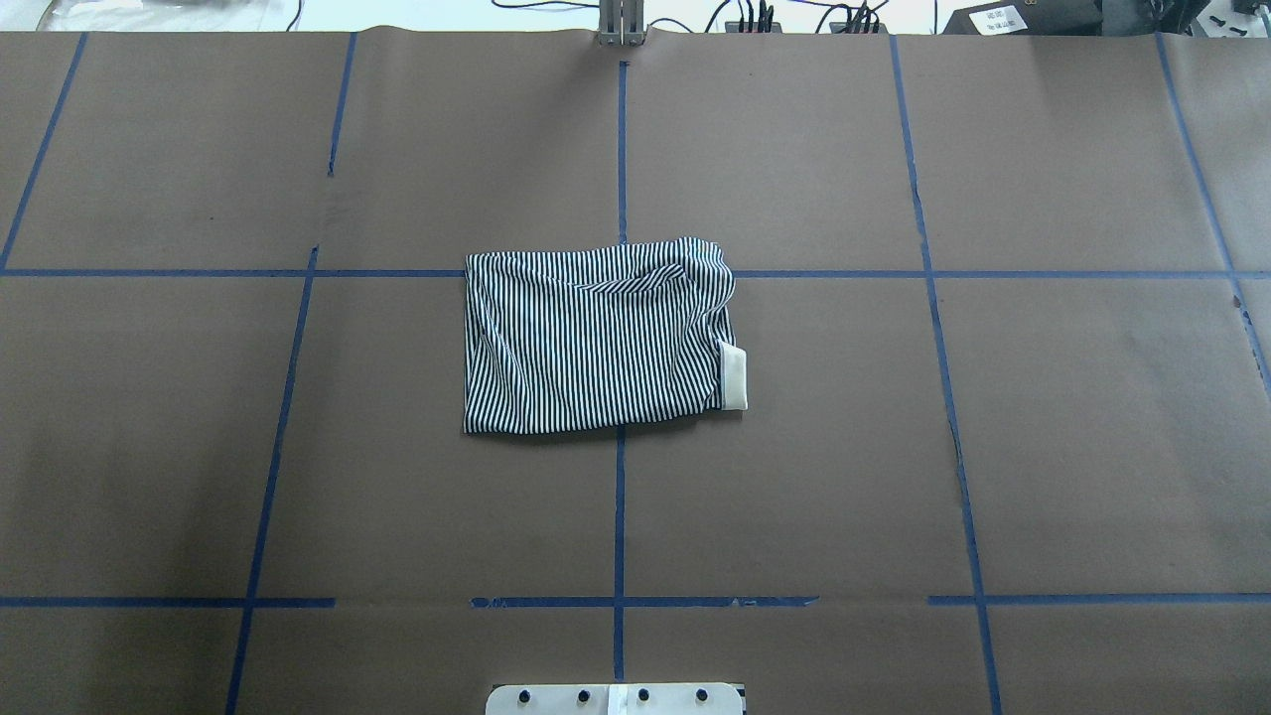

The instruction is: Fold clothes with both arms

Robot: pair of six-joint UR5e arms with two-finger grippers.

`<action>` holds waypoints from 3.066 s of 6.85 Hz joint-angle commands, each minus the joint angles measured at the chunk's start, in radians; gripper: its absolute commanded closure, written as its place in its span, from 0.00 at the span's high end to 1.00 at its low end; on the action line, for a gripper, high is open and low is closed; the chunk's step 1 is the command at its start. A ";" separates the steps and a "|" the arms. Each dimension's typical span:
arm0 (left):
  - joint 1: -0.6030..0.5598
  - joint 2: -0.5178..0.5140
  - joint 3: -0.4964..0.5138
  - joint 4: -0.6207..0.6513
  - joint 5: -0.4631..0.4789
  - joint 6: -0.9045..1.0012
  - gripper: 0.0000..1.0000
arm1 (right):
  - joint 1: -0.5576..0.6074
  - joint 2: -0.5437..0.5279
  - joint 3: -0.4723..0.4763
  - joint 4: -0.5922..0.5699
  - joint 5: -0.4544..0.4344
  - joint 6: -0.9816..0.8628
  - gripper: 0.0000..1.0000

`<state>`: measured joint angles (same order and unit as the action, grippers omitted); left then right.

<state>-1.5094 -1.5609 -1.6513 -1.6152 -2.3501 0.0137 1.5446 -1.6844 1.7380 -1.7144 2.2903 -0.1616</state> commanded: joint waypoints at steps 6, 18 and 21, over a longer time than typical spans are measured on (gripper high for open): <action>-0.002 0.007 -0.005 0.000 0.003 0.000 1.00 | 0.000 -0.061 -0.002 0.134 -0.002 0.010 1.00; -0.002 0.009 -0.021 0.000 0.066 -0.006 1.00 | 0.000 -0.061 -0.002 0.137 0.003 0.010 1.00; -0.002 0.010 -0.016 0.000 0.066 -0.006 1.00 | -0.001 -0.061 -0.003 0.136 0.005 0.010 1.00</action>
<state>-1.5110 -1.5515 -1.6684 -1.6146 -2.2841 0.0078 1.5438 -1.7457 1.7361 -1.5772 2.2936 -0.1519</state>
